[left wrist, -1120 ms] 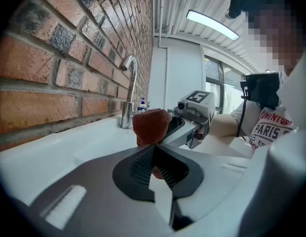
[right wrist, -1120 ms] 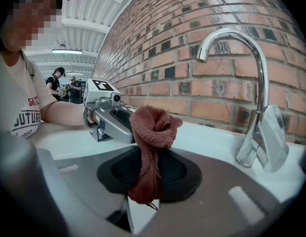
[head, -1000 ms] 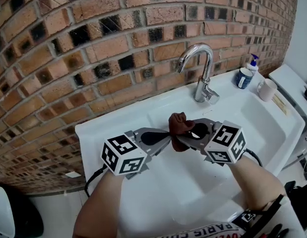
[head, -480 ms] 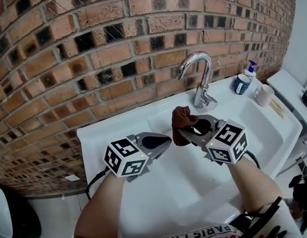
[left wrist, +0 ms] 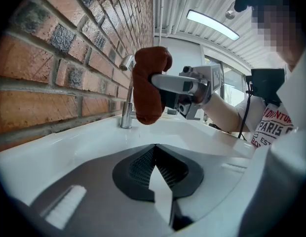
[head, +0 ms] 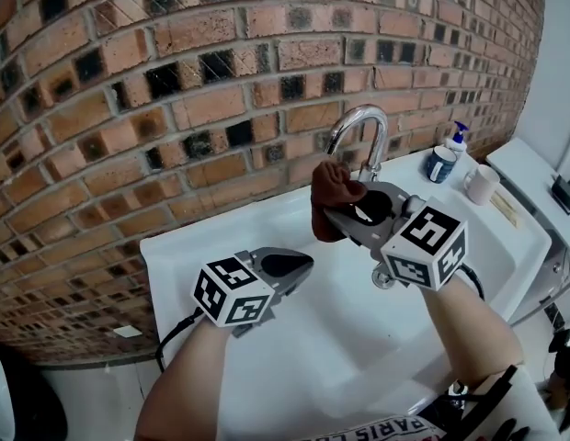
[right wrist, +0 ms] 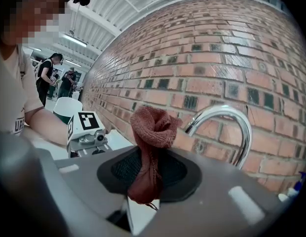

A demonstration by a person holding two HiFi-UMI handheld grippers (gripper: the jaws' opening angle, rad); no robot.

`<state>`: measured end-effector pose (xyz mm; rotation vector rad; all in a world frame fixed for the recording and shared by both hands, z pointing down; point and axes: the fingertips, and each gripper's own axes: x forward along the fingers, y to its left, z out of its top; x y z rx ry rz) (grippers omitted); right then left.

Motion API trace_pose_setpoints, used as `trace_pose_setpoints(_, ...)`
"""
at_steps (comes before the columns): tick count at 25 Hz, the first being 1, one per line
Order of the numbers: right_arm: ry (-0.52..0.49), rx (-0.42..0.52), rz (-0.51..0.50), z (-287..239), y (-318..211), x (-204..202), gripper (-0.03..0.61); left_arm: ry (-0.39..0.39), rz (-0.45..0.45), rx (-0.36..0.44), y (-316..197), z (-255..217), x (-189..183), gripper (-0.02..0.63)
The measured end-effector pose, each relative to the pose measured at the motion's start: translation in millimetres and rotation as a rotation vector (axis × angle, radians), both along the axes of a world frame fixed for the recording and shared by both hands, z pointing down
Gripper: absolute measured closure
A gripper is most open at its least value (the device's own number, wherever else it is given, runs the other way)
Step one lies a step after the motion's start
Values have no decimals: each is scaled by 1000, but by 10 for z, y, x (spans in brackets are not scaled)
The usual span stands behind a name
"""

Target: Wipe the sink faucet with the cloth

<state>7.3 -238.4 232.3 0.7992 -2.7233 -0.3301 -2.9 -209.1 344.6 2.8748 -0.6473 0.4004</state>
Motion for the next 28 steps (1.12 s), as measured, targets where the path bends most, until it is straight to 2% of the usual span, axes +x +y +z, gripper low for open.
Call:
trace_pose_setpoints(13,-5,121,48,-657,-269,-121,485,2,3,-2,13,-11,-5,607)
trace_pose_setpoints(28,2,114,117,-583,-497,-72,485,1,1,2,0,-6,-3,607)
